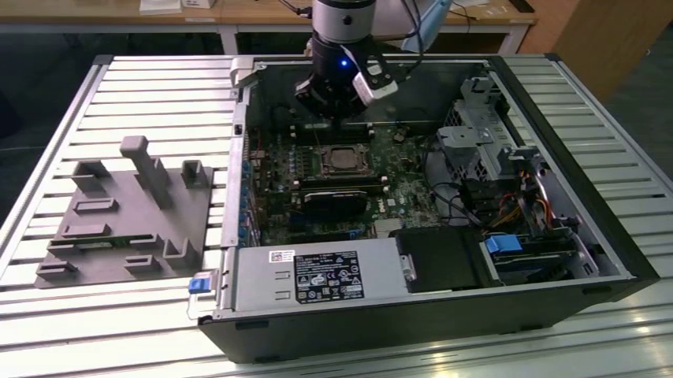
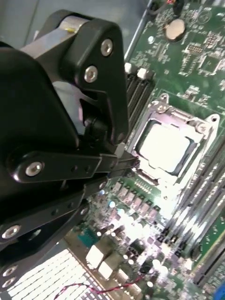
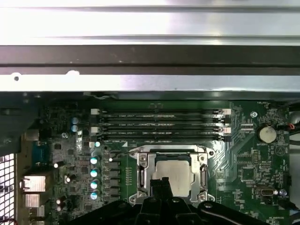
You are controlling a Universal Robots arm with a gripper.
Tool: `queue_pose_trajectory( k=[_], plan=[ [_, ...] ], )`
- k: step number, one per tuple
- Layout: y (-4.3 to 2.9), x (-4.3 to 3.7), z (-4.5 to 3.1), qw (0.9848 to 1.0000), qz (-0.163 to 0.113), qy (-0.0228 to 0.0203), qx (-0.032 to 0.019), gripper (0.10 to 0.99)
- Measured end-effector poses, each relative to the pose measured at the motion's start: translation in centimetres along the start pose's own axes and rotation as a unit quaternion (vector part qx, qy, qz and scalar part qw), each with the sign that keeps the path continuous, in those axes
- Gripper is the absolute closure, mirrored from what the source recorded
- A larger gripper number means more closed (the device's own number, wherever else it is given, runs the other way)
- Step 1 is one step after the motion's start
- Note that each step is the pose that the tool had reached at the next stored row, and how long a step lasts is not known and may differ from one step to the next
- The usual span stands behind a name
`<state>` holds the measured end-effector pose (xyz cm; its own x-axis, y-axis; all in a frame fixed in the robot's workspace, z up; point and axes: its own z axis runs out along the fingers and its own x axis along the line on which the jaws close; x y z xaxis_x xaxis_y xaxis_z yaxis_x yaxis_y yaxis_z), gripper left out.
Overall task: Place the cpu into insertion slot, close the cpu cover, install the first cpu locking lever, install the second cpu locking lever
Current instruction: 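Install the first cpu locking lever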
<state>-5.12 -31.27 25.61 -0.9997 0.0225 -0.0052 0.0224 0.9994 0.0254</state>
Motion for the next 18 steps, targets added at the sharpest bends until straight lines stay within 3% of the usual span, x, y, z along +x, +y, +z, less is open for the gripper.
queue_pose_trajectory(
  k=[14,18],
  plan=[
    [-0.08,3.15,-0.02,1.0000,-0.001,0.0000,0.0000,0.980],
    [-0.06,3.86,-0.03,1.0000,-0.001,-0.0043,0.0000,0.980]
  ],
)
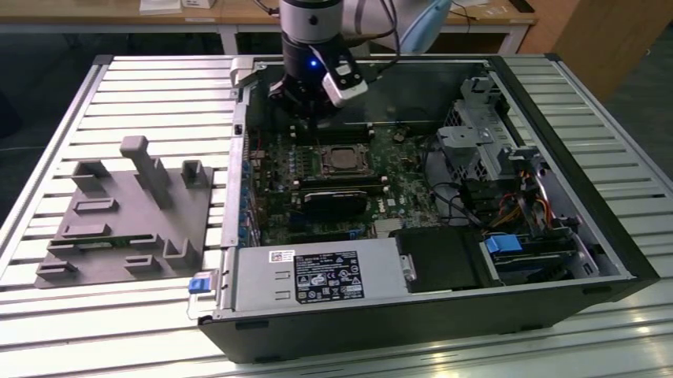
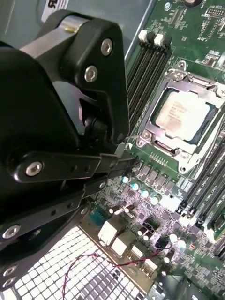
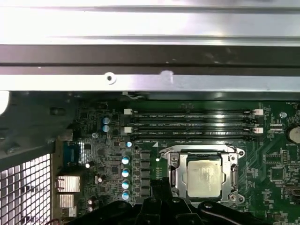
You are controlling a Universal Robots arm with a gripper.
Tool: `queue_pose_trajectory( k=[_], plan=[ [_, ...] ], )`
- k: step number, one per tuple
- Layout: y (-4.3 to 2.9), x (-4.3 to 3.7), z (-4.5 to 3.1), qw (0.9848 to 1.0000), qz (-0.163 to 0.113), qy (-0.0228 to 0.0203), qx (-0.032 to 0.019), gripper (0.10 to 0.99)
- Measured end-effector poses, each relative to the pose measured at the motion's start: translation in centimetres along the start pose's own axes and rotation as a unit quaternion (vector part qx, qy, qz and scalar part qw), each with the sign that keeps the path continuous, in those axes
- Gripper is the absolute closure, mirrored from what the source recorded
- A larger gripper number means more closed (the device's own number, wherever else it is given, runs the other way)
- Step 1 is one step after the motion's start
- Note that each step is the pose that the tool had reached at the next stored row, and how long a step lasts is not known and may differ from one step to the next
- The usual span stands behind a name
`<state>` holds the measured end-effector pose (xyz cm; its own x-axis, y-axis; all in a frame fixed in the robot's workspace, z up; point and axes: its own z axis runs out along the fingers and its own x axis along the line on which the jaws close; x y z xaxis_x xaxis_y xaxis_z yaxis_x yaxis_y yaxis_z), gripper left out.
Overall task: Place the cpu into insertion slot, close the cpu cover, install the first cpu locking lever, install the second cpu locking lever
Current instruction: 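Install the first cpu locking lever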
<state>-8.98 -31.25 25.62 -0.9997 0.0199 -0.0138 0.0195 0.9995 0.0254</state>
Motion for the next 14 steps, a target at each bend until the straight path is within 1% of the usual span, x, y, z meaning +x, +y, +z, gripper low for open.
queue_pose_trajectory(
  k=[2,3,6,14],
  plan=[
    [0.04,0.32,-0.01,1.0000,0.000,-0.0030,0.0000,0.980],
    [0.08,0.45,0.00,1.0000,0.000,-0.0033,0.0000,0.980],
    [0.29,0.75,0.00,1.0000,-0.001,-0.0034,-0.0001,0.980],
    [1.57,1.19,0.08,1.0000,-0.002,-0.0034,-0.0001,0.980]
  ],
)
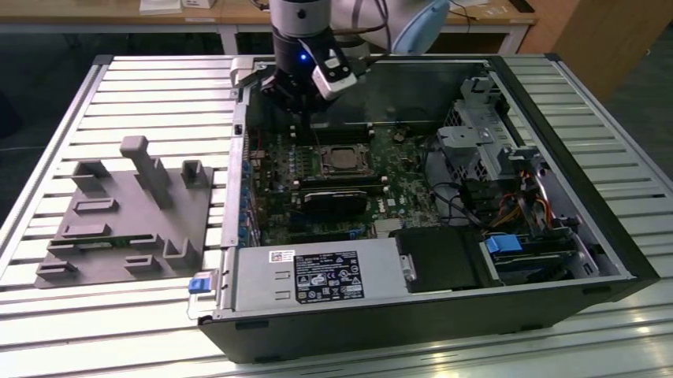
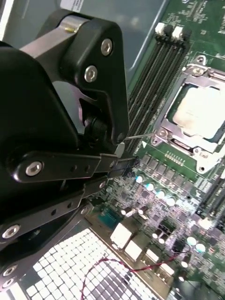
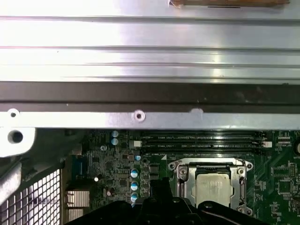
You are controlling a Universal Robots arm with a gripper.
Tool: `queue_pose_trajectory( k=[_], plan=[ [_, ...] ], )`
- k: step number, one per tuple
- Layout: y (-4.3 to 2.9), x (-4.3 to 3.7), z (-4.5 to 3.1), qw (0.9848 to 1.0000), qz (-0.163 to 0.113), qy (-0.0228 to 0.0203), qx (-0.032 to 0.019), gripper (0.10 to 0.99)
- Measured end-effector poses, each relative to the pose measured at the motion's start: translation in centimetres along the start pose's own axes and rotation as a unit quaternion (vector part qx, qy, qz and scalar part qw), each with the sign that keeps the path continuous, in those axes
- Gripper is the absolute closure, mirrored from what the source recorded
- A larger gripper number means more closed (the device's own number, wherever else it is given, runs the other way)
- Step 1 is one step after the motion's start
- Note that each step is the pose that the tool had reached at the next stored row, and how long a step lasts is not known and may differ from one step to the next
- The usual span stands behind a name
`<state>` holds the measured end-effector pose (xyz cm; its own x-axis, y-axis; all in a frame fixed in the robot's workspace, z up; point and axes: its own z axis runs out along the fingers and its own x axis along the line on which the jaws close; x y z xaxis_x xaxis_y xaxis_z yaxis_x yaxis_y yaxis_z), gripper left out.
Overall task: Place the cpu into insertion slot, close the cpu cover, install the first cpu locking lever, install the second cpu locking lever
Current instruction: 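Install the first cpu locking lever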
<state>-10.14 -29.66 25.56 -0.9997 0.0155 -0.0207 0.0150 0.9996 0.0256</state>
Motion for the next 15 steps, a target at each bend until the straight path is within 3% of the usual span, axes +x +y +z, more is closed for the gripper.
queue_pose_trajectory(
  k=[9,15],
  plan=[
    [0.72,-0.04,0.09,1.0000,-0.002,0.0001,0.0000,0.980],
    [0.79,-1.09,0.16,1.0000,-0.002,0.0002,0.0000,0.980]
  ],
)
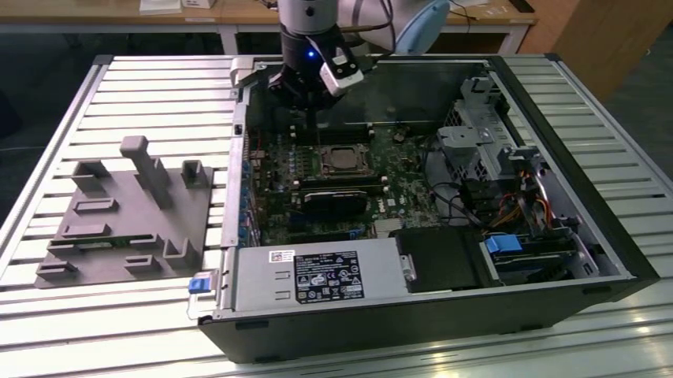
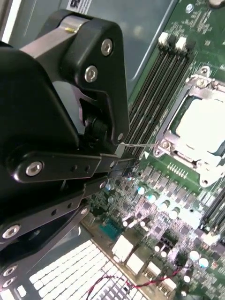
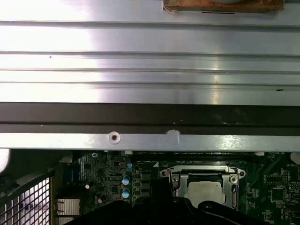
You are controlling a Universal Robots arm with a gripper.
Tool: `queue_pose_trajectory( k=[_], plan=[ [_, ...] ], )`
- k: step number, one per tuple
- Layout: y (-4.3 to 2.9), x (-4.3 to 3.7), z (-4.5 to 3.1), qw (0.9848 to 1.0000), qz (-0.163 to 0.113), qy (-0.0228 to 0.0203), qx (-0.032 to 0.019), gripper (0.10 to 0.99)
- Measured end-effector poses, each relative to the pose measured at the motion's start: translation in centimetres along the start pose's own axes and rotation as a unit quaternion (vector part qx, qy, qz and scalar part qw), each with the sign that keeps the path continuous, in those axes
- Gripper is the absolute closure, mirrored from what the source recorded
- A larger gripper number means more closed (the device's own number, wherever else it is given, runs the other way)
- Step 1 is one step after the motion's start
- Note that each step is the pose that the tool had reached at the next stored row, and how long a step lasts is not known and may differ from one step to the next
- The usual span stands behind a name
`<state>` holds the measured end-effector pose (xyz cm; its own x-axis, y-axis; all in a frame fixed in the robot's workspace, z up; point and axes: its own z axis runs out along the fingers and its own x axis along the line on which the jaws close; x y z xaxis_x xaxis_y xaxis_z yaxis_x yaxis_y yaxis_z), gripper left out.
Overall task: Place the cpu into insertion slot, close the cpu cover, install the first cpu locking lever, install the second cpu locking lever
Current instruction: 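Install the first cpu locking lever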
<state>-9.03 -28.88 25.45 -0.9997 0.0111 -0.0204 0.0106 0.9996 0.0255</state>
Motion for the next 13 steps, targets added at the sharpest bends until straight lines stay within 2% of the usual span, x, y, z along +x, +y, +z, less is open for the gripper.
queue_pose_trajectory(
  k=[7,13],
  plan=[
    [0.02,-1.36,0.16,1.0000,0.000,0.0001,0.0007,0.980],
    [0.03,-3.07,0.41,1.0000,0.000,0.0008,0.0012,0.980]
  ],
)
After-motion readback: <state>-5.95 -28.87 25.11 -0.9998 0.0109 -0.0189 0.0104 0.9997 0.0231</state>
